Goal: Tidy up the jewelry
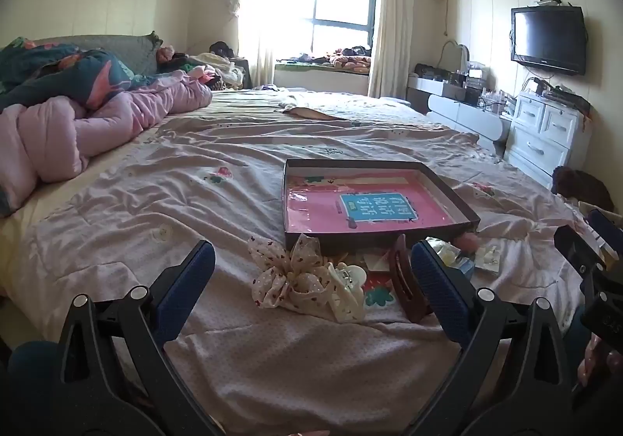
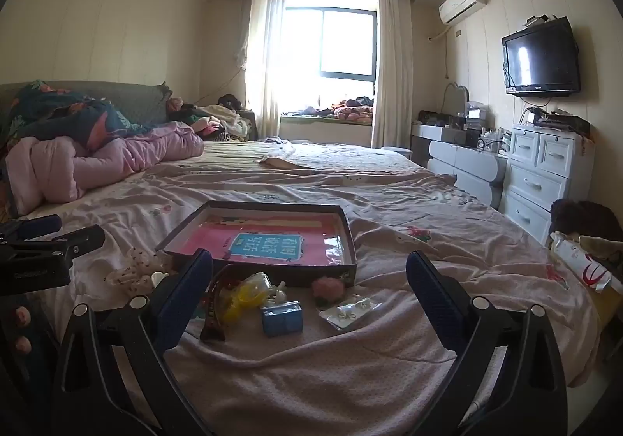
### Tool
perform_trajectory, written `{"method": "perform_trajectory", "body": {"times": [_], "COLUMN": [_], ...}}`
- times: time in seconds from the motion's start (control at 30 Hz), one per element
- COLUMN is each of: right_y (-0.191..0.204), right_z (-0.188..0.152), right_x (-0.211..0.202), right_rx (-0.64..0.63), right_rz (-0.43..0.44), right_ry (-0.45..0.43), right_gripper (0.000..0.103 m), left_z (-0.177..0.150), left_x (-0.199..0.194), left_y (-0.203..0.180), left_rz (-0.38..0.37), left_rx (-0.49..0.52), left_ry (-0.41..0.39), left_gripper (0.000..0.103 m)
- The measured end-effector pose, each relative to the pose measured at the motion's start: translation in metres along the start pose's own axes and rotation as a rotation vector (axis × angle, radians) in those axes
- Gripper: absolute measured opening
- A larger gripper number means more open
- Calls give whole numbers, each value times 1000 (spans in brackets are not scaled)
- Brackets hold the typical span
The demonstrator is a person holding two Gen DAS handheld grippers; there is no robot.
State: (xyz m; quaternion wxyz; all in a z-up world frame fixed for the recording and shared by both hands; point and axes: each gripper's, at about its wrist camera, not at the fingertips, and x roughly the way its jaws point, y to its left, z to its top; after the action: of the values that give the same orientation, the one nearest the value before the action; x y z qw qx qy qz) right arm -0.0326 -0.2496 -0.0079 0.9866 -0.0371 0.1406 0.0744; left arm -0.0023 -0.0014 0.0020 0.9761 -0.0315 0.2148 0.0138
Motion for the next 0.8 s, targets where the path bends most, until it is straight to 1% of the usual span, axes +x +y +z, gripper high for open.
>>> {"method": "perform_trajectory", "body": {"times": [0.07, 0.1, 0.2, 0.23, 0.43, 0.53, 0.77, 0.8], "right_y": [0, 0, 0, 1, -1, -1, -2, 0], "right_z": [0, 0, 0, 1, 1, 2, 2, 2], "right_x": [0, 0, 1, -1, -1, -3, -2, -2], "right_rx": [-4, -5, -4, -6, -1, -2, 2, 2], "right_rz": [-5, -8, -16, -2, 3, 2, 5, 5], "right_ry": [-5, -7, -9, -18, -15, -17, -13, -13], "right_gripper": [97, 97, 97, 97, 97, 97, 97, 97], "left_z": [0, 2, 1, 1, 5, 0, 0, -1], "left_x": [-2, 4, 3, 4, 5, 2, 3, 2], "left_y": [-1, -3, -4, -5, -8, -7, -15, -7], "left_rz": [1, -7, -5, -6, -9, -7, -7, -7], "left_rx": [1, -4, 1, -2, -15, -2, -5, -3], "left_ry": [-7, 21, 17, 19, 27, 13, 16, 13], "left_gripper": [92, 92, 92, 92, 92, 92, 92, 92]}}
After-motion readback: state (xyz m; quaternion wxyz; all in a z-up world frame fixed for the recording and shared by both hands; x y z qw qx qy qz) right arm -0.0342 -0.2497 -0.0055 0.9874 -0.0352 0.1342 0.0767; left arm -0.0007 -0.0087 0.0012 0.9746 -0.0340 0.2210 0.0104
